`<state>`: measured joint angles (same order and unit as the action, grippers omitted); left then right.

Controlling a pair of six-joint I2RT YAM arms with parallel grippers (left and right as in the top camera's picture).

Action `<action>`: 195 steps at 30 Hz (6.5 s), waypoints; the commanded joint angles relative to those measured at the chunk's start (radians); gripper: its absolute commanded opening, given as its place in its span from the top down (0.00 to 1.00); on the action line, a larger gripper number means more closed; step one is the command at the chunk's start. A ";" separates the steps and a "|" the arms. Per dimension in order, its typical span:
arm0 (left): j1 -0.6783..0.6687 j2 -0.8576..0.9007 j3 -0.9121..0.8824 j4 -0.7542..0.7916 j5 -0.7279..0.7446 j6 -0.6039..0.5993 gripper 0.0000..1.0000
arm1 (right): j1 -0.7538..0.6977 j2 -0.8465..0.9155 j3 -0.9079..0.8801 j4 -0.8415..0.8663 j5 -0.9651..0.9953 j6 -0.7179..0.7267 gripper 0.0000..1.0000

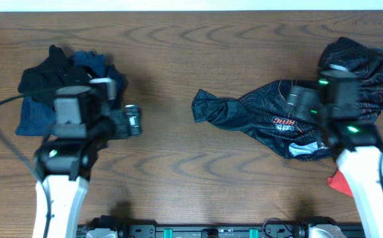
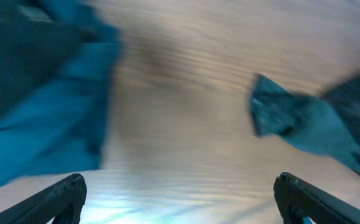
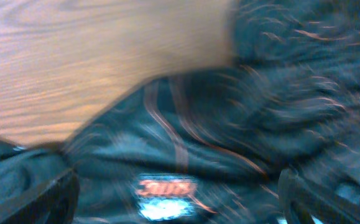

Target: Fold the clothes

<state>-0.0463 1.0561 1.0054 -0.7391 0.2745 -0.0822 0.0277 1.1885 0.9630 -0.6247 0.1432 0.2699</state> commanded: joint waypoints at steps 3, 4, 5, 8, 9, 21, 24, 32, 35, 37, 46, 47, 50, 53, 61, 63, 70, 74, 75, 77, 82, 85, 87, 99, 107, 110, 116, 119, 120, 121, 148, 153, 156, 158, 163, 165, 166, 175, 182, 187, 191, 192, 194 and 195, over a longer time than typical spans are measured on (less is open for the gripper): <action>-0.170 0.134 0.017 0.077 0.126 -0.034 0.02 | -0.138 -0.072 0.010 -0.113 0.025 0.006 0.01; -0.202 0.161 0.017 0.097 0.126 -0.057 0.02 | -0.155 -0.082 0.010 -0.130 0.026 0.005 0.01; -0.238 0.193 0.017 0.120 0.127 -0.085 0.02 | -0.172 -0.092 0.010 -0.143 0.026 0.000 0.01; -0.335 0.283 0.017 0.177 0.126 -0.159 0.03 | -0.208 -0.106 0.010 -0.161 0.026 -0.002 0.01; -0.369 0.318 0.017 0.201 0.126 -0.192 0.02 | -0.215 -0.108 0.010 -0.164 0.026 -0.002 0.01; -0.618 0.686 0.017 0.657 0.137 -0.435 0.04 | -0.223 -0.108 0.009 -0.195 0.026 -0.002 0.01; -0.661 0.750 0.017 0.776 0.137 -0.480 0.04 | -0.223 -0.108 0.010 -0.201 0.025 -0.002 0.01; -0.726 0.906 0.018 1.003 0.129 -0.600 0.07 | -0.223 -0.108 0.009 -0.206 0.025 -0.002 0.01; -0.740 0.945 0.018 1.057 0.129 -0.604 0.15 | -0.223 -0.108 0.009 -0.206 0.025 -0.002 0.01; -0.746 0.963 0.018 1.095 0.125 -0.604 0.36 | -0.223 -0.108 0.009 -0.206 0.025 -0.002 0.01; -0.743 0.967 0.022 1.138 -0.015 -0.600 0.94 | -0.223 -0.108 0.009 -0.221 0.025 -0.002 0.01; -0.738 0.962 0.022 1.136 -0.014 -0.599 0.94 | -0.223 -0.108 0.009 -0.221 0.025 -0.002 0.01; -0.717 0.921 0.022 1.107 -0.014 -0.561 0.94 | -0.223 -0.108 0.009 -0.221 0.025 -0.002 0.01; -0.681 0.836 0.023 1.052 -0.047 -0.458 0.94 | -0.223 -0.108 0.009 -0.221 0.025 -0.002 0.01; -0.421 0.539 0.119 0.941 -0.290 -0.221 0.94 | -0.223 -0.108 0.009 -0.221 0.025 -0.002 0.01; -0.330 0.529 0.149 0.936 -0.282 -0.223 0.94 | -0.223 -0.108 0.009 -0.224 0.025 -0.002 0.01; -0.158 0.555 0.164 0.709 -0.116 -0.256 0.02 | -0.223 -0.105 0.009 -0.243 -0.014 -0.030 0.01; -0.184 0.558 0.164 0.518 -0.011 -0.255 0.02 | -0.223 -0.104 0.009 -0.260 -0.065 -0.052 0.01; -0.199 0.558 0.164 0.480 0.014 -0.255 0.02 | -0.223 -0.104 0.009 -0.267 -0.095 -0.067 0.01; -0.242 0.558 0.164 0.399 0.045 -0.255 0.02 | -0.223 -0.102 0.008 -0.284 -0.203 -0.105 0.01; -0.369 0.563 0.145 0.298 0.034 -0.195 0.02 | -0.185 -0.071 -0.027 -0.300 -0.455 -0.167 0.01; -0.416 0.574 0.125 0.284 0.003 -0.198 0.02 | -0.124 -0.016 -0.067 -0.279 -0.450 -0.167 0.01; -0.434 0.590 0.121 0.286 0.006 -0.235 0.02 | -0.080 0.031 -0.093 -0.243 -0.451 -0.173 0.01; -0.528 0.803 0.121 0.545 0.160 -0.278 0.02 | 0.129 0.335 -0.106 -0.016 -0.341 -0.217 0.01; -0.561 0.892 0.121 0.731 0.249 -0.343 0.02 | 0.143 0.454 -0.106 -0.006 -0.177 -0.132 0.10; -0.580 0.921 0.121 0.779 0.249 -0.354 0.02 | 0.144 0.477 -0.106 -0.015 -0.177 -0.132 0.20; -0.613 0.977 0.121 0.875 0.249 -0.433 0.02 | 0.143 0.486 -0.106 -0.019 -0.176 -0.118 0.50; -0.630 0.987 0.121 0.885 0.241 -0.432 0.02 | 0.143 0.486 -0.106 -0.023 -0.168 -0.109 0.59; -0.635 0.988 0.121 0.884 0.231 -0.432 0.02 | 0.143 0.486 -0.106 -0.024 -0.168 -0.109 0.64; -0.638 0.988 0.121 0.884 0.228 -0.431 0.02 | 0.143 0.486 -0.106 -0.025 -0.168 -0.105 0.69; -0.309 0.988 0.121 0.284 0.071 -0.289 0.94 | -0.454 0.099 0.127 -0.336 0.406 0.120 0.99; -0.164 0.983 0.121 0.218 0.072 -0.219 0.94 | -0.681 0.101 0.282 -0.346 0.395 0.117 0.99; -0.087 0.970 0.121 0.203 0.077 -0.189 0.94 | -0.757 0.102 0.356 -0.359 0.332 0.119 0.99; -0.053 0.953 0.121 0.180 0.080 -0.180 0.94 | -0.782 0.104 0.379 -0.359 0.315 0.124 0.97; -0.028 0.882 0.121 0.097 0.123 -0.116 0.94 | -0.785 0.143 0.376 -0.417 0.295 0.126 0.96; -0.028 0.850 0.121 0.069 0.109 -0.113 0.94 | -0.786 0.177 0.375 -0.412 0.332 0.137 0.98; -0.027 0.841 0.121 0.061 0.103 -0.113 0.94 | -0.786 0.190 0.375 -0.412 0.332 0.145 0.98; 0.036 0.737 0.148 0.115 -0.032 -0.145 0.94 | -0.814 0.243 0.388 -0.387 0.436 0.303 0.99; 0.055 0.613 0.158 0.226 -0.026 -0.139 0.94 | -0.870 0.244 0.428 -0.308 0.433 0.322 0.95; 0.055 0.581 0.158 0.118 -0.025 -0.140 0.84 | -0.909 0.260 0.428 -0.339 0.404 0.335 0.79; 0.053 0.578 0.158 -0.011 -0.019 -0.140 0.41 | -0.910 0.271 0.427 -0.417 0.229 0.334 0.27; 0.053 0.576 0.158 -0.045 -0.008 -0.140 0.41 | -0.907 0.270 0.427 -0.417 0.151 0.305 0.22; 0.053 0.576 0.158 -0.087 0.042 -0.140 0.40 | -0.901 0.269 0.427 -0.416 0.002 0.217 0.22; 0.051 0.576 0.158 -0.102 0.082 -0.139 0.40 | -0.895 0.269 0.428 -0.415 -0.071 0.178 0.22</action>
<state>0.0055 1.6417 1.1507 -0.8139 0.2817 -0.2283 -0.8772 1.4536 1.3689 -1.0378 0.3103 0.5434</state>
